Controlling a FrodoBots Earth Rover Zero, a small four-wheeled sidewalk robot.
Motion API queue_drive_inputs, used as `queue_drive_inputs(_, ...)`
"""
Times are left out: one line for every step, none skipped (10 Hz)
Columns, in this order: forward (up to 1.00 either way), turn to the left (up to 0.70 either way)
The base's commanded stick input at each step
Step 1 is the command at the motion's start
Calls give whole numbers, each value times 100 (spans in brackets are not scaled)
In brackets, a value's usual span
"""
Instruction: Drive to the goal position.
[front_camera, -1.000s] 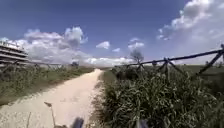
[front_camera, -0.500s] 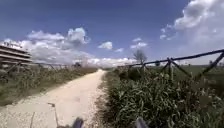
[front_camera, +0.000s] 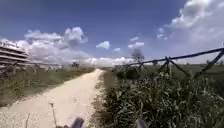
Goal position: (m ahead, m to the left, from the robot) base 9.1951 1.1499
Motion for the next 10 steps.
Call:
queue_drive_inputs(70,0)
queue_drive_inputs(70,0)
queue_drive_inputs(70,0)
queue_drive_inputs(70,0)
queue_drive_inputs(70,0)
queue_drive_inputs(70,0)
queue_drive_inputs(70,8)
queue_drive_inputs(70,35)
queue_drive_inputs(70,30)
queue_drive_inputs(70,0)
